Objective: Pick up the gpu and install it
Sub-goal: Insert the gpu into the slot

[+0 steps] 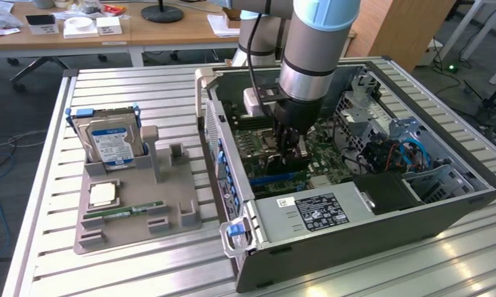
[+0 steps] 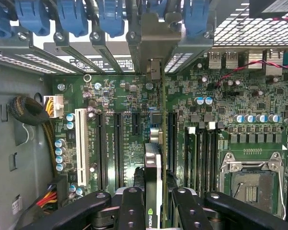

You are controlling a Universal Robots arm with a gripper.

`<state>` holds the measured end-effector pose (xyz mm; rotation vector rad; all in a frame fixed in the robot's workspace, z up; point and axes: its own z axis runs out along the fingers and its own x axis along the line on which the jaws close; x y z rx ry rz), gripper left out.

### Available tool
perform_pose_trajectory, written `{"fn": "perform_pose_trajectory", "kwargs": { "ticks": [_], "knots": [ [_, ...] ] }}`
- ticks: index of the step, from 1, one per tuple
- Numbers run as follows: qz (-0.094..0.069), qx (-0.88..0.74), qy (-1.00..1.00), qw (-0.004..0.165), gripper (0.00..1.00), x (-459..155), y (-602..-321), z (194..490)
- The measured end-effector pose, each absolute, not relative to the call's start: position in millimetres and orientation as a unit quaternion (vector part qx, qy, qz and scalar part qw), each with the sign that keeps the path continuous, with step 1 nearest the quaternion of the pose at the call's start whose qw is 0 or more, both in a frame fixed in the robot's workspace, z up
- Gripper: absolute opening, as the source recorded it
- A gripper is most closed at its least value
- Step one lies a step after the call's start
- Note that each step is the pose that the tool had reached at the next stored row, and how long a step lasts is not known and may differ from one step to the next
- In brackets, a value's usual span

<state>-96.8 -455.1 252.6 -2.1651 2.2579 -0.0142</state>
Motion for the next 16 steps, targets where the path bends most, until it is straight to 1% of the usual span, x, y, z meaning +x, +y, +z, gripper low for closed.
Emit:
{"fn": "perform_pose_trajectory", "kwargs": {
  "ticks": [16],
  "knots": [
    [-0.005, -0.692, 0.722, 0.007, 0.27, -97.5, -455.1, 248.8]
  ]
}}
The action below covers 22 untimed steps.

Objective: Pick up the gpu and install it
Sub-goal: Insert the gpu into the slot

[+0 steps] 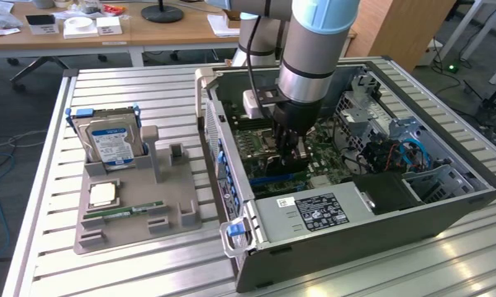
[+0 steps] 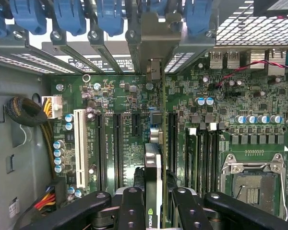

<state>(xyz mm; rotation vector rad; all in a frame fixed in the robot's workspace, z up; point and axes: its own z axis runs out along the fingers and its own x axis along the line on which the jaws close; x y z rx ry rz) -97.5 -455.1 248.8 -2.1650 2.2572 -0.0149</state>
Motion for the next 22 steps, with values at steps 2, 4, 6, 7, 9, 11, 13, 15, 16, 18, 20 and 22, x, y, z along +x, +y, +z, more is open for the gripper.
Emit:
{"fn": "perform_pose_trajectory", "kwargs": {
  "ticks": [2, 4, 6, 7, 9, 11, 13, 15, 16, 18, 20, 22],
  "knots": [
    [-0.005, -0.692, 0.722, 0.007, 0.27, -97.6, -455.1, 248.8],
    [-0.005, -0.692, 0.722, 0.007, 0.27, -97.6, -455.1, 248.6],
    [-0.005, -0.692, 0.722, 0.007, 0.27, -97.6, -455.1, 248.4],
    [-0.005, -0.692, 0.722, 0.007, 0.27, -97.6, -455.0, 247.7],
    [-0.005, -0.692, 0.722, 0.007, 0.27, -97.7, -455.1, 247.1],
    [-0.005, -0.692, 0.722, 0.007, 0.27, -97.7, -455.1, 247.1],
    [-0.005, -0.692, 0.722, 0.007, 0.27, -97.7, -455.1, 246.8],
    [-0.005, -0.692, 0.722, 0.007, 0.27, -97.8, -455.1, 246.1],
    [-0.005, -0.692, 0.722, 0.007, 0.27, -97.9, -455.1, 245.7],
    [-0.005, -0.692, 0.722, 0.007, 0.27, -98.1, -455.2, 245.2],
    [-0.005, -0.692, 0.722, 0.007, 0.27, -98.0, -455.1, 245.0],
    [-0.005, -0.692, 0.722, 0.007, 0.27, -98.0, -455.1, 244.9]
  ]
}}
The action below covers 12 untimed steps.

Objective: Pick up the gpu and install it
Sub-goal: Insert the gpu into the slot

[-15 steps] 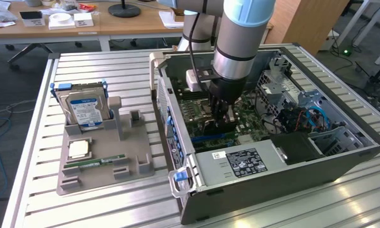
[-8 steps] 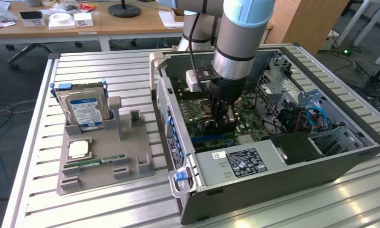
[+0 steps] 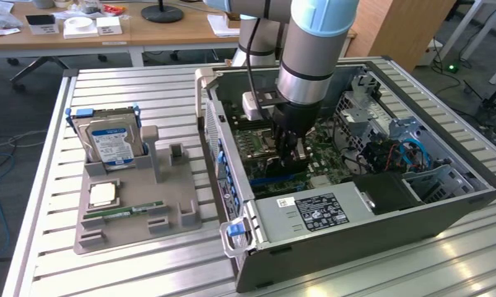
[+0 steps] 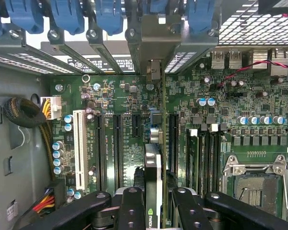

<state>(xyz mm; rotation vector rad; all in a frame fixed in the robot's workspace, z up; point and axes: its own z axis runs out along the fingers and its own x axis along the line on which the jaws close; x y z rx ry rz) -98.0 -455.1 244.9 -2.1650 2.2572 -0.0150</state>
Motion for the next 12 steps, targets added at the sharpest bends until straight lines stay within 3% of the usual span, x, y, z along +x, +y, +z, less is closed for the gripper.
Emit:
{"fn": "perform_pose_trajectory", "kwargs": {
  "ticks": [12],
  "knots": [
    [-0.005, -0.692, 0.722, 0.007, 0.27, -98.0, -455.1, 244.6]
  ]
}}
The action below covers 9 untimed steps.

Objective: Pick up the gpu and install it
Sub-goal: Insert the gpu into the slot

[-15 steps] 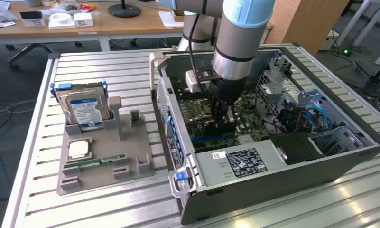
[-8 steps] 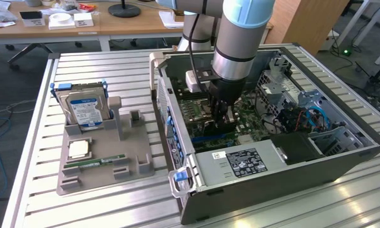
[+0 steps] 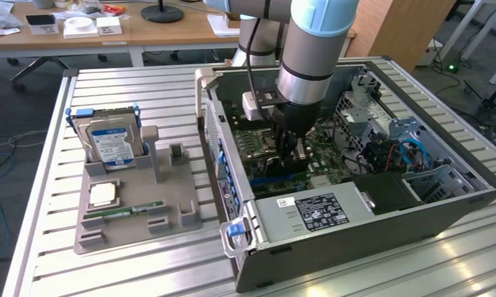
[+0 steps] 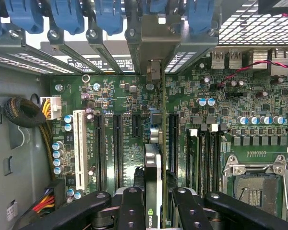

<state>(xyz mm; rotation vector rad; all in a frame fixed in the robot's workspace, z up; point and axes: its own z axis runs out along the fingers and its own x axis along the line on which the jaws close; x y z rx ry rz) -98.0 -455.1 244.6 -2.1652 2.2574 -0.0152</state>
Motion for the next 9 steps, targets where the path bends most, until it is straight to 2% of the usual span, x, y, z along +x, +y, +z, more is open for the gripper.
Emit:
{"fn": "perform_pose_trajectory", "kwargs": {
  "ticks": [9],
  "knots": [
    [-0.005, -0.692, 0.722, 0.007, 0.27, -98.0, -455.1, 244.3]
  ]
}}
